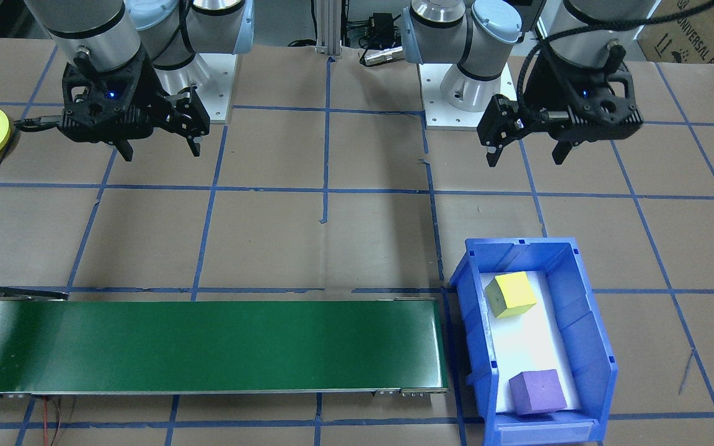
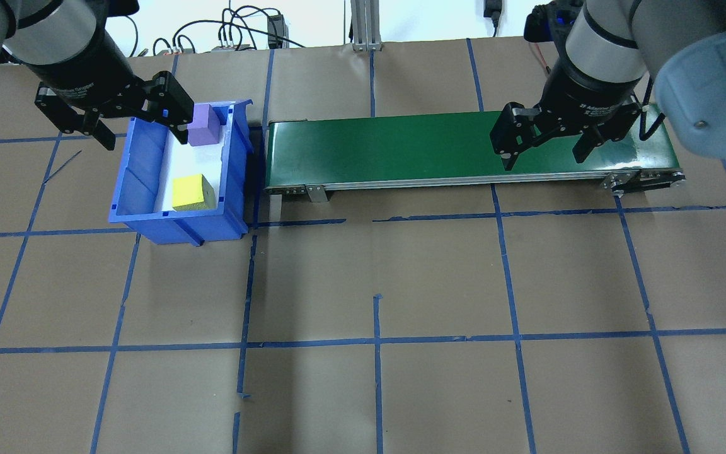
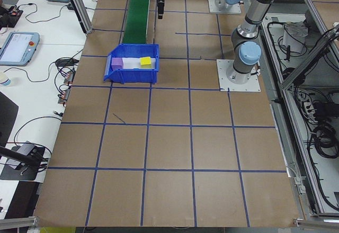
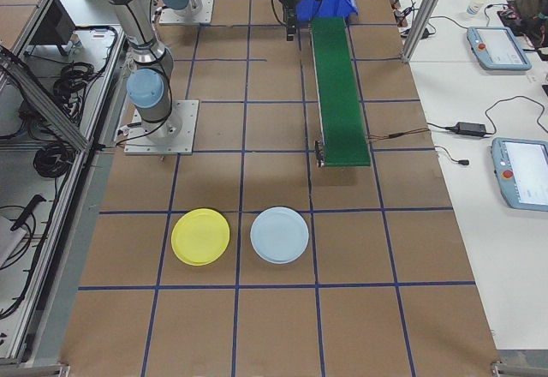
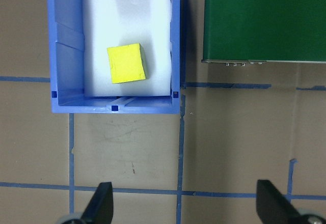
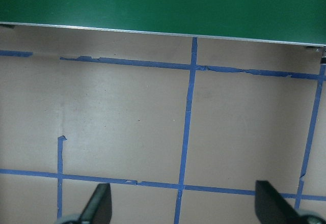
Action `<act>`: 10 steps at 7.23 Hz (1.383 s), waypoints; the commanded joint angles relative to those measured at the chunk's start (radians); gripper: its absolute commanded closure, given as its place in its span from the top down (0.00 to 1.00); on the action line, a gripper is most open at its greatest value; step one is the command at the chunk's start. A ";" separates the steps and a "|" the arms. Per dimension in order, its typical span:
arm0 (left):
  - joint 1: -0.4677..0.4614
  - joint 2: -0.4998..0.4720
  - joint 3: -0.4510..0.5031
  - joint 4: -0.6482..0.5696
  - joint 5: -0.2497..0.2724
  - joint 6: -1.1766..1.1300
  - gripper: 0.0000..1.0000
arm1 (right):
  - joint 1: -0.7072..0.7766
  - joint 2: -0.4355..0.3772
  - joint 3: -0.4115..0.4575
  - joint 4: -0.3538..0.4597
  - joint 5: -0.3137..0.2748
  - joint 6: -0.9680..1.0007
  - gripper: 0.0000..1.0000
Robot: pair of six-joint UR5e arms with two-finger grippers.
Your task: Move block left to right into plate
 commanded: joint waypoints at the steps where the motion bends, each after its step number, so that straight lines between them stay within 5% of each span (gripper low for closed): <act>1: 0.040 -0.122 0.009 0.087 0.000 0.060 1.00 | 0.000 0.002 0.001 0.000 0.001 0.000 1.00; 6: 0.085 -0.396 0.028 0.384 -0.044 0.114 1.00 | 0.000 0.000 0.001 0.000 0.001 0.001 1.00; 10: 0.086 -0.618 0.249 0.439 -0.043 0.125 1.00 | 0.000 0.000 0.001 0.000 0.001 0.001 1.00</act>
